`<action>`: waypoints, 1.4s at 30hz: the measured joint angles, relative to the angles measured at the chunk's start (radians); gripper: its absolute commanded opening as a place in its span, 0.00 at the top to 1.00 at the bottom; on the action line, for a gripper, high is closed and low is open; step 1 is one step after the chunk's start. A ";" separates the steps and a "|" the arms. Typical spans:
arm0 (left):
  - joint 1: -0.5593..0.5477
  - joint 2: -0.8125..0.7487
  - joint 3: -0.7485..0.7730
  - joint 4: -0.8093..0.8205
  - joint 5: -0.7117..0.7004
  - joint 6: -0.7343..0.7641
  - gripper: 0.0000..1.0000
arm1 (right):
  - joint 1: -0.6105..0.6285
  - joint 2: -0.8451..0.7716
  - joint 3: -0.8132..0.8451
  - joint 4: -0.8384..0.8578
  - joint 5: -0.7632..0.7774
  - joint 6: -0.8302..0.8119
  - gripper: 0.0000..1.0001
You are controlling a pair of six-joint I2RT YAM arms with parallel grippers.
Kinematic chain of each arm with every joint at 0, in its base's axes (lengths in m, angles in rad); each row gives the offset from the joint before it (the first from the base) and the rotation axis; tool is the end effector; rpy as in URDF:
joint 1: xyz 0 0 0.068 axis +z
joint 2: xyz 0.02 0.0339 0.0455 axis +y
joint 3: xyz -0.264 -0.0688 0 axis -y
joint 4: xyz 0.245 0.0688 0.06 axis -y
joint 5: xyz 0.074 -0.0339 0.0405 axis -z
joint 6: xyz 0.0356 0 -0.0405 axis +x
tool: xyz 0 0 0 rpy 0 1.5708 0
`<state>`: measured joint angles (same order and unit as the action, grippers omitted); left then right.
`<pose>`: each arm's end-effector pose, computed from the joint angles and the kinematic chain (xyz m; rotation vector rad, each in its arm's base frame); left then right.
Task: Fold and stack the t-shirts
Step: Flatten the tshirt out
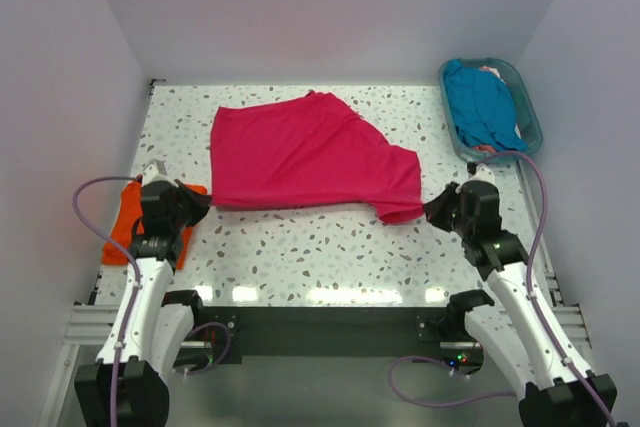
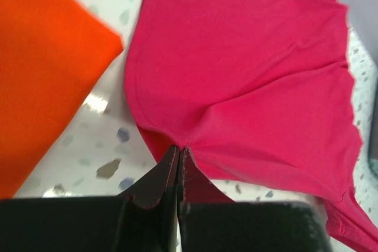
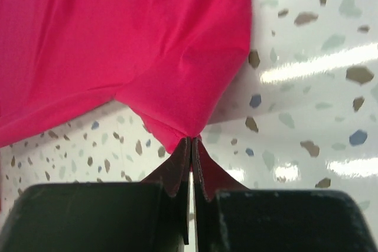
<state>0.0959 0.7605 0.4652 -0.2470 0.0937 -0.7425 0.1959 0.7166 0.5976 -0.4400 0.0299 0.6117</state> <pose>0.1739 0.0134 0.2251 -0.8222 1.9848 -0.4809 0.1613 0.0309 0.2593 0.4638 2.1117 0.4409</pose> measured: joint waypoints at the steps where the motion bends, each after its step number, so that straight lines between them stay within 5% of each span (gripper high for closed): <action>1: 0.000 -0.017 -0.019 -0.023 -0.003 -0.002 1.00 | 0.000 -0.024 -0.030 -0.024 -0.013 0.008 1.00; 8: 0.000 -0.100 -0.056 -0.136 -0.020 -0.029 1.00 | 0.000 -0.073 -0.094 -0.078 -0.086 0.034 1.00; 14: 0.000 -0.053 -0.044 -0.137 -0.020 -0.032 1.00 | 0.003 0.082 -0.094 -0.037 -0.138 0.025 1.00; 16: 0.000 -0.048 -0.044 -0.142 -0.020 -0.032 1.00 | 0.011 0.100 -0.100 -0.032 -0.147 0.024 0.81; 18: 0.000 -0.055 -0.044 -0.140 -0.021 -0.032 1.00 | 0.021 0.096 -0.105 -0.031 -0.149 0.027 0.48; 21: 0.000 -0.051 -0.044 -0.137 -0.020 -0.032 1.00 | 0.026 0.093 -0.106 -0.024 -0.127 0.019 0.33; 25: 0.000 -0.016 -0.044 -0.136 -0.019 -0.032 1.00 | 0.026 0.146 -0.084 -0.019 -0.052 0.017 0.39; 34: 0.000 0.038 -0.008 -0.136 -0.017 -0.023 1.00 | -0.038 0.596 0.093 0.149 0.078 0.043 0.59; 42: 0.000 0.055 0.008 -0.135 -0.007 -0.020 1.00 | -0.060 0.750 0.128 0.248 0.111 0.062 0.59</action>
<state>0.0959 0.8154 0.4732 -0.3820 0.0864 -0.7624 0.1360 1.4666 0.7254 -0.1925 0.1406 0.6735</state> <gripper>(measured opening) 0.019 0.401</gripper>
